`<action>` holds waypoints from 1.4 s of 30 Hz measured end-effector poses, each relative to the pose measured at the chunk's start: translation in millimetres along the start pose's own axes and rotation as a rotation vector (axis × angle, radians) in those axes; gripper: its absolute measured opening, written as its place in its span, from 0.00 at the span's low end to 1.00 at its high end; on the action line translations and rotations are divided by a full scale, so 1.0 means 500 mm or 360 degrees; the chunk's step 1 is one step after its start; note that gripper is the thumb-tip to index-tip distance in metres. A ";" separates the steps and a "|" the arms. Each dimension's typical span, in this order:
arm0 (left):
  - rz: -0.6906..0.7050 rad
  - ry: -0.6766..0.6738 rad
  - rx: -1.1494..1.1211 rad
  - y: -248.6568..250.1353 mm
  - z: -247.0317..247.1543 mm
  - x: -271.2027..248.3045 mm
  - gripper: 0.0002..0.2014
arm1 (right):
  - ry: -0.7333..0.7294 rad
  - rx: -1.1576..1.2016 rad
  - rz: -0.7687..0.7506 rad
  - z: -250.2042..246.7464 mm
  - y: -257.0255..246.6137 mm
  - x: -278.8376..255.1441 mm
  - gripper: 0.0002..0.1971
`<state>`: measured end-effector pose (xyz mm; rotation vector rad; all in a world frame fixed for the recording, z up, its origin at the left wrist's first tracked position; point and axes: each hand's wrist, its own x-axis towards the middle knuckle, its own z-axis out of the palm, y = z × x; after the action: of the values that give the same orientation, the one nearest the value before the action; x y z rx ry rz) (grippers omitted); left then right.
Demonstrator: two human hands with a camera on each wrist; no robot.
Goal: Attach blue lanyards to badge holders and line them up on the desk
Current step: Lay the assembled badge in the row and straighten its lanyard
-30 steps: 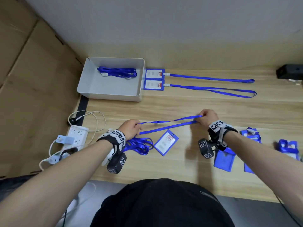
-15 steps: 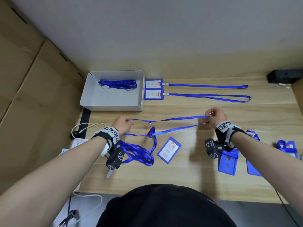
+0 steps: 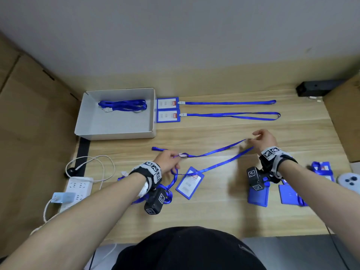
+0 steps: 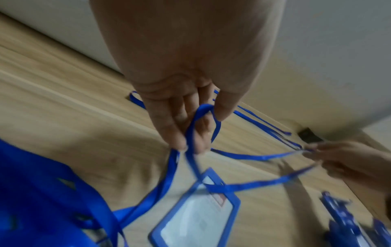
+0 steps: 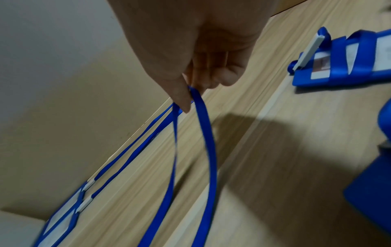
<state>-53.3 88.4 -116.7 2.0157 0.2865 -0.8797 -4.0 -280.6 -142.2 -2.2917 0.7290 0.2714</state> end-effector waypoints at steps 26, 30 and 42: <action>0.0172 0.0137 0.1131 -0.174 -0.087 -0.007 0.08 | -0.0933 -0.0599 -0.1084 0.331 -0.199 -0.154 0.07; 0.0135 0.0069 0.1241 -0.236 -0.092 -0.047 0.10 | -0.1038 -0.0181 -0.0889 0.319 -0.205 -0.172 0.06; 0.0232 0.0198 0.0804 -0.071 -0.110 -0.034 0.10 | -0.0993 0.0021 -0.0841 0.245 -0.243 -0.203 0.06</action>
<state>-57.5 155.6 -108.7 2.5264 -0.0225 -0.7885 -15.7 -81.9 -123.5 -2.1125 -0.1873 0.6759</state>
